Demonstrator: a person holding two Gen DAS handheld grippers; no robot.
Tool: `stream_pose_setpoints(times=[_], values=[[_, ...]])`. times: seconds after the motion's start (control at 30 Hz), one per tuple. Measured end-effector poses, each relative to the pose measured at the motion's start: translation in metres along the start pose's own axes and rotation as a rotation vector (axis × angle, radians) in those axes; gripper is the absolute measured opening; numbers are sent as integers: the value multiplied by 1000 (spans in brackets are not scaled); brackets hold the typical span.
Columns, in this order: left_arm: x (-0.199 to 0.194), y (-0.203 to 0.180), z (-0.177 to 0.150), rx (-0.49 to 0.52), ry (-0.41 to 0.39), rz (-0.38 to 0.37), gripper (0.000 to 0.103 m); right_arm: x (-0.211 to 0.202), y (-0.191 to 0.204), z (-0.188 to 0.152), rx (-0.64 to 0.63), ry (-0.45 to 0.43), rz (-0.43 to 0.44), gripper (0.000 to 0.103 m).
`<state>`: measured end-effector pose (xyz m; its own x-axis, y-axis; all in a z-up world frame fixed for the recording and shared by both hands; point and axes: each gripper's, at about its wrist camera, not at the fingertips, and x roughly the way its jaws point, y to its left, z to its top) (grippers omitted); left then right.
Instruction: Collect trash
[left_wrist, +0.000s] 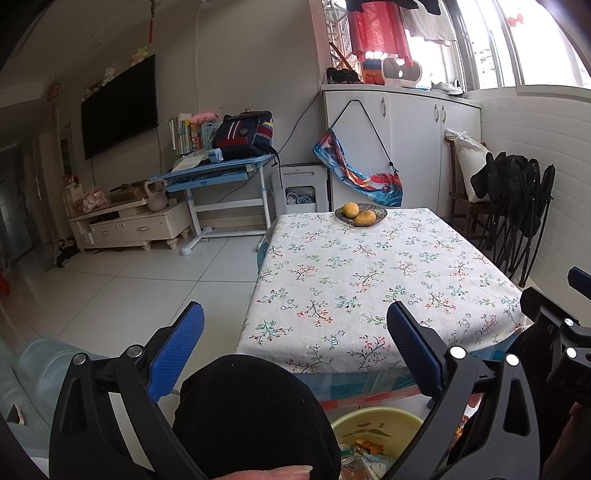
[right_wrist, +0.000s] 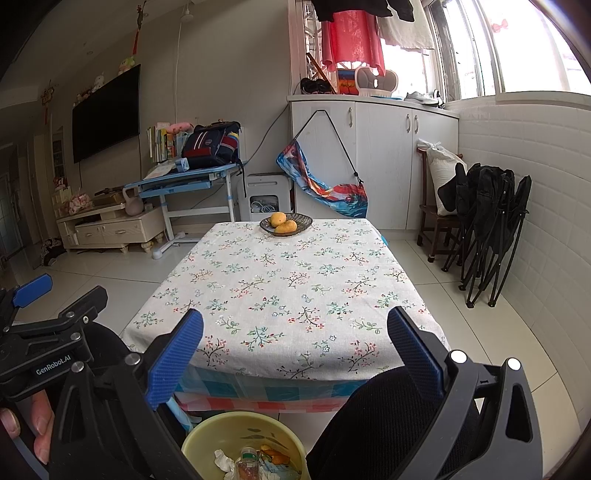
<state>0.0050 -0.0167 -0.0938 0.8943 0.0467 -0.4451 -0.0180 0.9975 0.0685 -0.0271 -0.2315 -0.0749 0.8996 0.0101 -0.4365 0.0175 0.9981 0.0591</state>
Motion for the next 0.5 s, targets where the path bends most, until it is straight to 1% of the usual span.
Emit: stream_pose_setpoints(times=[0.3, 0.43, 0.5], values=[[2, 2, -1, -3, 5, -12, 96, 0, 0, 1, 0, 1, 0, 95], [-1, 12, -2, -26, -38, -36, 96, 0, 0, 1, -1, 1, 0, 95], [-2, 12, -2, -24, -43, -34, 96, 0, 0, 1, -1, 1, -1, 95]])
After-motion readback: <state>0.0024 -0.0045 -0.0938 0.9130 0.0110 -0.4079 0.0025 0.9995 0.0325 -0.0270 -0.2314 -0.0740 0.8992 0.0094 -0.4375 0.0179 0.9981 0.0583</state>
